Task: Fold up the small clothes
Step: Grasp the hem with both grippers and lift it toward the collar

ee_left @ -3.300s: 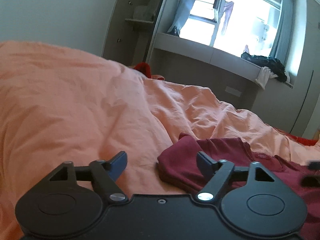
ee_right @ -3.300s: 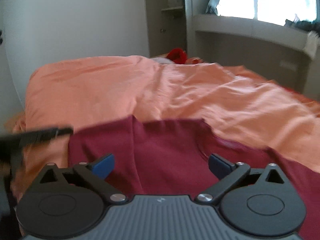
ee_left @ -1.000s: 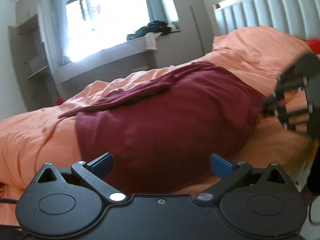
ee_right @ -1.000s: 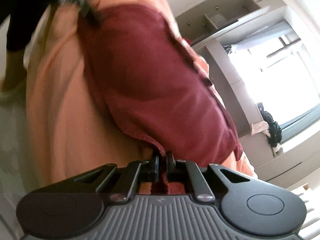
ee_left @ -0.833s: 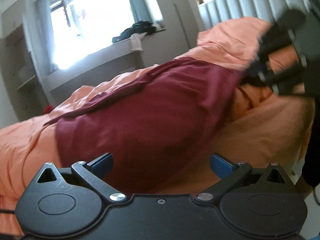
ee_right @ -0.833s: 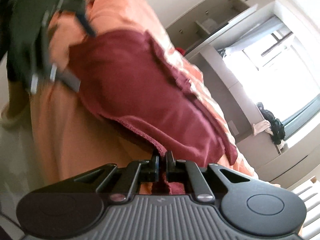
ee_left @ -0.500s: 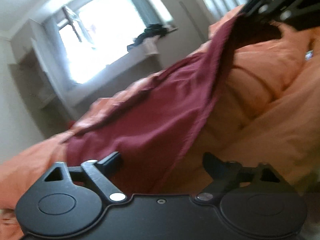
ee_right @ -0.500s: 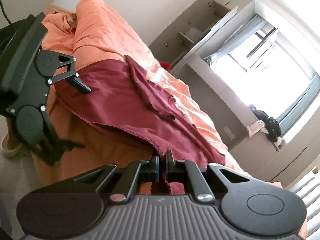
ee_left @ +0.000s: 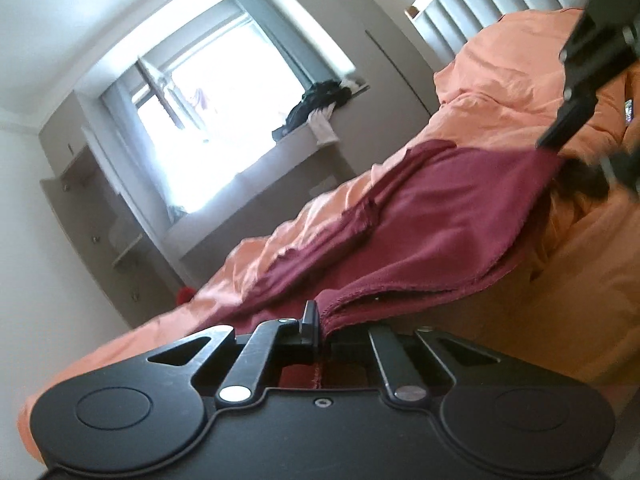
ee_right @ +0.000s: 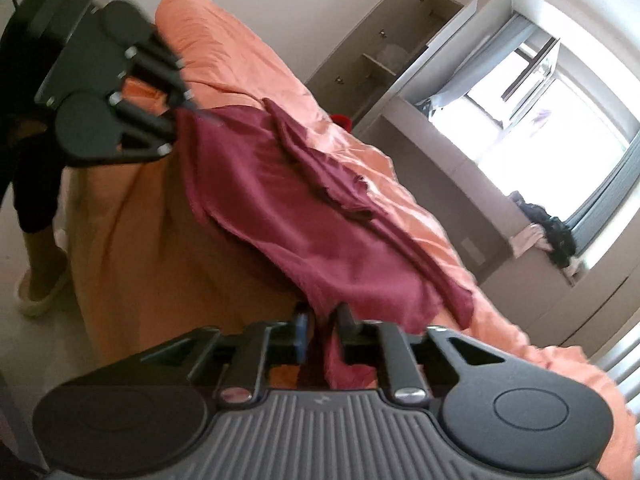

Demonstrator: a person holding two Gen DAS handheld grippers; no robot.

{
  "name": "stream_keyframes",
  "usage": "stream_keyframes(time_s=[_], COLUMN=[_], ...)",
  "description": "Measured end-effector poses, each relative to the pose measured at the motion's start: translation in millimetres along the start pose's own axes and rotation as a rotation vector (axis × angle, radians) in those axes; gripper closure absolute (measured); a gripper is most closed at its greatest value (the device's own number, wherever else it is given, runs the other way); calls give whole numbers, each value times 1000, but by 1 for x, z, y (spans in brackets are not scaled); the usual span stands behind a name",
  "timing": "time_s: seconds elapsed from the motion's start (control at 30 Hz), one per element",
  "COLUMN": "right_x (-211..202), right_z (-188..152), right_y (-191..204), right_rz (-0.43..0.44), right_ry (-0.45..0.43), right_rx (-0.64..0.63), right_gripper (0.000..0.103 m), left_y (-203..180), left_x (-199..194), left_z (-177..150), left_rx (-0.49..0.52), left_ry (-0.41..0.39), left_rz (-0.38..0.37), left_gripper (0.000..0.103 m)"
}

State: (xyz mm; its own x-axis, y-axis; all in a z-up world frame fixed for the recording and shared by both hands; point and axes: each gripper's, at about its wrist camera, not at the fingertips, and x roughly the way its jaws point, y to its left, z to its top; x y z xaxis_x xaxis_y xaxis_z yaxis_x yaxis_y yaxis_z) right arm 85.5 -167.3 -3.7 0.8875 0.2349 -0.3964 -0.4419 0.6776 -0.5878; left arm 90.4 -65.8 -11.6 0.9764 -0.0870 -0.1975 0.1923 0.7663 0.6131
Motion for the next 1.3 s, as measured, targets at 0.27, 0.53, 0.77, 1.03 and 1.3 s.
stream_keyframes(time_s=[0.27,0.53,0.77,1.03,1.3], right_x=[20,59,73,41,15], right_z=[8,9,-1,-24,-16], right_y=[42,60,69,45,31], right_rz=[-87,-245,-400,-479,-444], right_ry=[-39,-26,13,54,-6], right_rx=[-91,-60,-120,-194,-194], right_gripper=[21,18,19,69,94], left_y=[20,24,32,22,6], left_x=[-1,-6,-9,-12,-7], left_z=[18,21,18,12,-1], left_rx=[-51,-70,-113,-89,-53], left_ry=[6,0,-3,-4,42], left_rz=[-34,-33,-34,-7,27], left_gripper=[99,99,98,98,86])
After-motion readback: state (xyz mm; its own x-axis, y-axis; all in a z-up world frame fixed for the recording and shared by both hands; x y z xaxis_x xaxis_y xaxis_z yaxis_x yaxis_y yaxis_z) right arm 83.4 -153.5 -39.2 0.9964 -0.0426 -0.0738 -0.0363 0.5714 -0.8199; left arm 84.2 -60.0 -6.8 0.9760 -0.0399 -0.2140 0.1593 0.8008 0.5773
